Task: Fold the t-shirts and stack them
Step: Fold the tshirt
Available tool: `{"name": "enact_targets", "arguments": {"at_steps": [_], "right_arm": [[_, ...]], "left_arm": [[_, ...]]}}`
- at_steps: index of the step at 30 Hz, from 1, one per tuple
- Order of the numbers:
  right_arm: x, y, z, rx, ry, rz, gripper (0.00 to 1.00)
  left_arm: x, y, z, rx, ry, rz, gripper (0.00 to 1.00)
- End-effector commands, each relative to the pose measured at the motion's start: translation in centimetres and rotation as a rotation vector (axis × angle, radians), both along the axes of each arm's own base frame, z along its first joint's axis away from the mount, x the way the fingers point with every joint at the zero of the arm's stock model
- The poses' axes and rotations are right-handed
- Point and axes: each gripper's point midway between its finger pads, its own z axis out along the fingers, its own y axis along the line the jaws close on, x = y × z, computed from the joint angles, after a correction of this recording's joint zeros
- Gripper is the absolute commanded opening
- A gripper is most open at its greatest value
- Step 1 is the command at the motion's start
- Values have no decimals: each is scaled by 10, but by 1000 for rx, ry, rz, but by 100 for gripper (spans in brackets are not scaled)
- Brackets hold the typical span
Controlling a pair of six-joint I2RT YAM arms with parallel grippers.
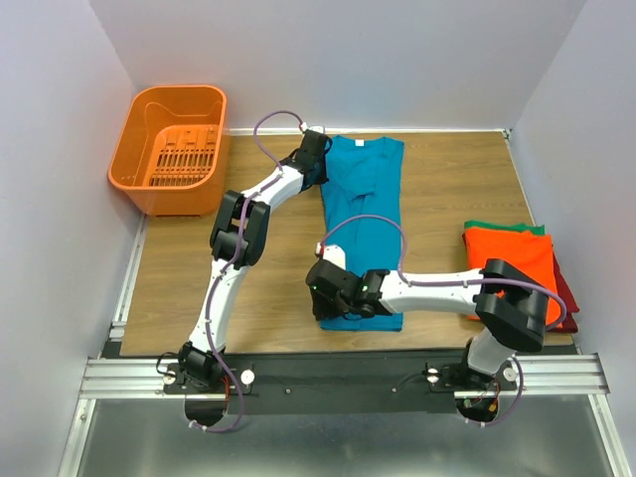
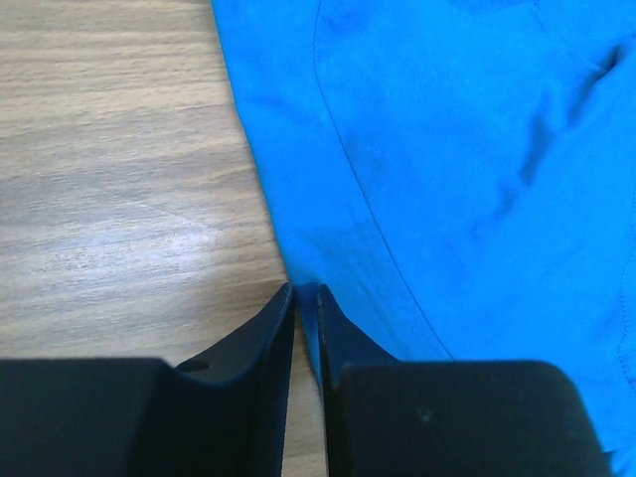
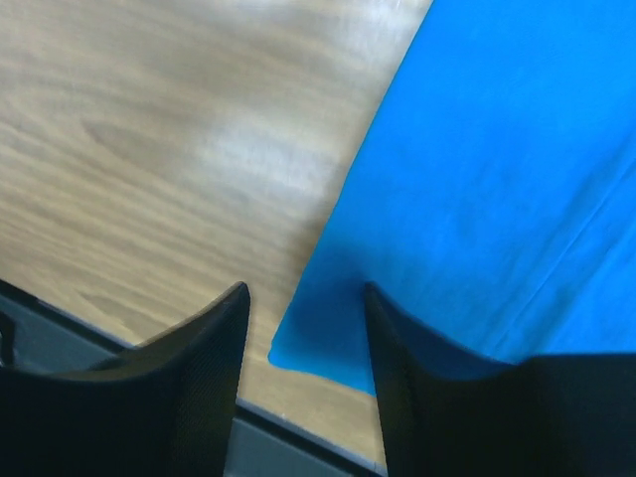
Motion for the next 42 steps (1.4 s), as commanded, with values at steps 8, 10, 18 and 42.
{"name": "enact_targets", "arguments": {"at_steps": [8, 10, 18, 42], "right_arm": [[-19, -12, -10, -118, -11, -39, 35], [-21, -10, -10, -125, -16, -28, 35], [-28, -1, -8, -172, -38, 2, 37], [-43, -3, 4, -155, 14, 56, 2]], "left_arm": [[1, 11, -16, 45, 26, 4, 19], [1, 11, -17, 43, 27, 3, 19], [2, 10, -15, 38, 23, -5, 18], [24, 32, -6, 3, -18, 42, 0]]}}
